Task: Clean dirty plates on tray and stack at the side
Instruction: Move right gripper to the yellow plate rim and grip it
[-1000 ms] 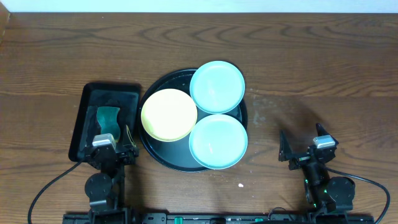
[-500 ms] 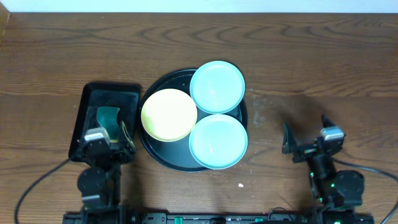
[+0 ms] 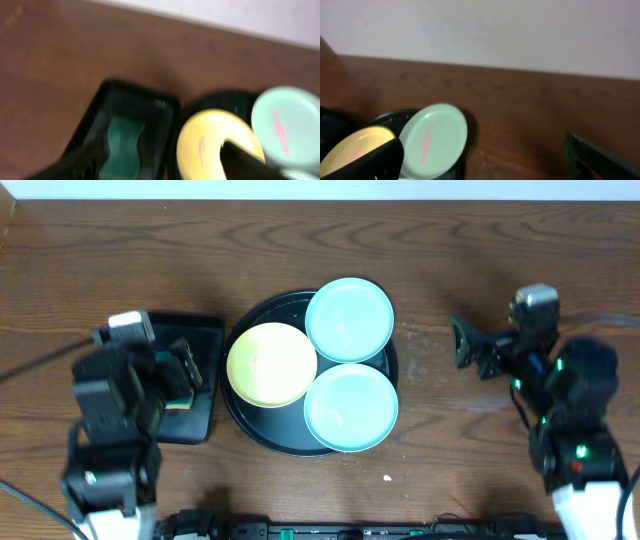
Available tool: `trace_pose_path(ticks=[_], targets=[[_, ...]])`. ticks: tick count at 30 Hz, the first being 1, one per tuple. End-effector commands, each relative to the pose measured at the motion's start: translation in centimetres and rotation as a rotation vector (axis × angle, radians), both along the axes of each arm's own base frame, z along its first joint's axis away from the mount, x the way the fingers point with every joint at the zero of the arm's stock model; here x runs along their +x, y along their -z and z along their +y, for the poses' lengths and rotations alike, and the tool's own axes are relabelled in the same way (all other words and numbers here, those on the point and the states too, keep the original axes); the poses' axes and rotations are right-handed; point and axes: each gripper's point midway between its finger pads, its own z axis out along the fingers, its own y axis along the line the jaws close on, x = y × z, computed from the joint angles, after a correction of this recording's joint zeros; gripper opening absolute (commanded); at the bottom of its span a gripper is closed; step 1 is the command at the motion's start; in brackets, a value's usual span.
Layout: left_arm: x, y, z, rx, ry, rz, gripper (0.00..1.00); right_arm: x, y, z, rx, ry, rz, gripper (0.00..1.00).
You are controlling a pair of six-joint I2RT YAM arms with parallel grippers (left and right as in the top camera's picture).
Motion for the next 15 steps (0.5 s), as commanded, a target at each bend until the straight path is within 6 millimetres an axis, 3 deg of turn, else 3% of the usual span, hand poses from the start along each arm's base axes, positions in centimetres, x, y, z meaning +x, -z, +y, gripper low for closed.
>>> trace_pose_path(ticks=[1,7,12,15], targets=[[1.2,-1.8,0.0,-0.026,0.000,0.079,0.77,1.5,-1.2,0.6,0.014,-0.026,0.063,0.99],[1.8,-0.8,-0.1,-0.069,0.003,0.389,0.77,3.6,2.0,0.7,0.000,-0.023,0.353,0.99],[3.4,1.8,0.1,-0.080,0.006,0.515,0.77,4.1,6.0,1.0,0.000,-0.035,0.606,0.99],[4.1,3.5,0.2,-0.087,0.006,0.573,0.77,4.9,8.0,1.1,0.000,-0.037,0.660,0.99]])
